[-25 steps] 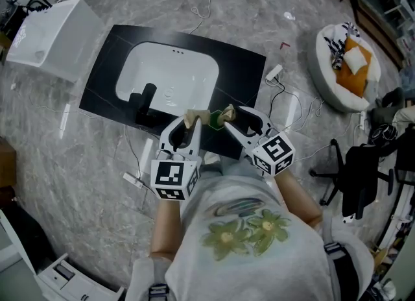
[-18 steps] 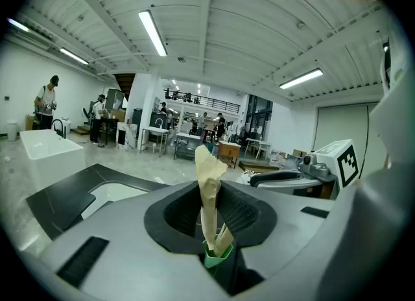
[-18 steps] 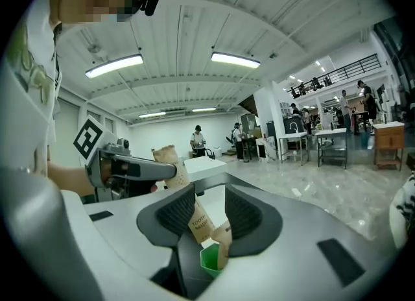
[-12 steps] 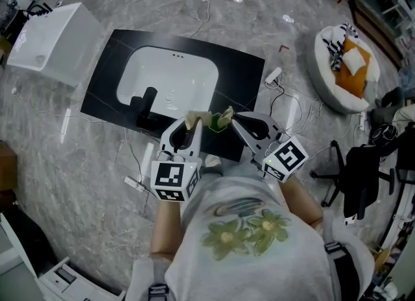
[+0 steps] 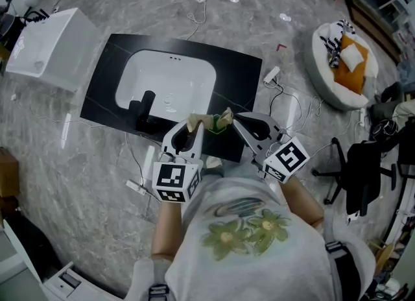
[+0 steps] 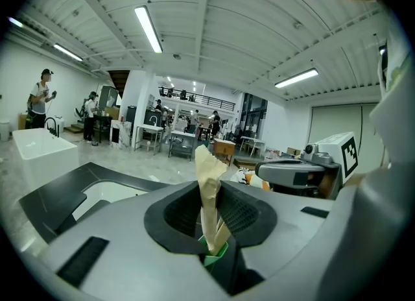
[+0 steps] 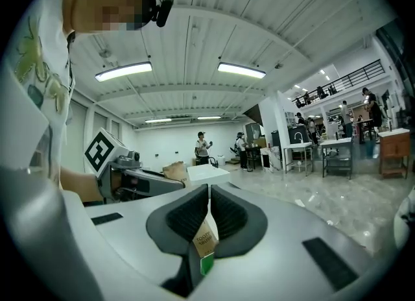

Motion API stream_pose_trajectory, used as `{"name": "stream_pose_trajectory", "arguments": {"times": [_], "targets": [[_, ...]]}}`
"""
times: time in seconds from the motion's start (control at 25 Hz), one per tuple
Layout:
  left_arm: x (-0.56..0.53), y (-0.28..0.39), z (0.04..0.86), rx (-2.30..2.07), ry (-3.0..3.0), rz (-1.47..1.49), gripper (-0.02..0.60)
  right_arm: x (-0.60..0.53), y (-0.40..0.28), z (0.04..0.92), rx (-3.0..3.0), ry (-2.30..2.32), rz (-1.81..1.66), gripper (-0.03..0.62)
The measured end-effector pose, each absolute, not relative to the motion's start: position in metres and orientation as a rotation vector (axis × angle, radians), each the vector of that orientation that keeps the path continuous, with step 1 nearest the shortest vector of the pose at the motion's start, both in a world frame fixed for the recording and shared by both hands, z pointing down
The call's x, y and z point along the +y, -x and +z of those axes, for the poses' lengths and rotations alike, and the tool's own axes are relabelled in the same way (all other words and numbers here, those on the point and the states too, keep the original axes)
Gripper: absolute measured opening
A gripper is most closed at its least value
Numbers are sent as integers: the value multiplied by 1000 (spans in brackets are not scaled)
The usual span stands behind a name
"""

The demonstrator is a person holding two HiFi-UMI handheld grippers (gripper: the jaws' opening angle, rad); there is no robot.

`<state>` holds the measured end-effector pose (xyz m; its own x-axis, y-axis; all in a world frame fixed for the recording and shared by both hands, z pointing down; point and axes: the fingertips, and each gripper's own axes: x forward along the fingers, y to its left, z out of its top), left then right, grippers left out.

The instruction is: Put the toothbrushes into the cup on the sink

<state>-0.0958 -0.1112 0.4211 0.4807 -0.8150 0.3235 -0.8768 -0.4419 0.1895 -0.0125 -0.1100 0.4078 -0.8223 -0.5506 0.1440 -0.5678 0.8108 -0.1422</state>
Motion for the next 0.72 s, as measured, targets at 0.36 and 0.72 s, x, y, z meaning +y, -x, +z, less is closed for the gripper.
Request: {"name": "stream_pose_trajectory", "arguments": {"times": [0.36,0.72], "targets": [[-115,86,433,-1394,-2407,309,89,-115,5,416,-2874,-924,311,48],[-119,83,450,-1373,-2396,339,89,-119,8,424,-2869,-917,342,48]]}}
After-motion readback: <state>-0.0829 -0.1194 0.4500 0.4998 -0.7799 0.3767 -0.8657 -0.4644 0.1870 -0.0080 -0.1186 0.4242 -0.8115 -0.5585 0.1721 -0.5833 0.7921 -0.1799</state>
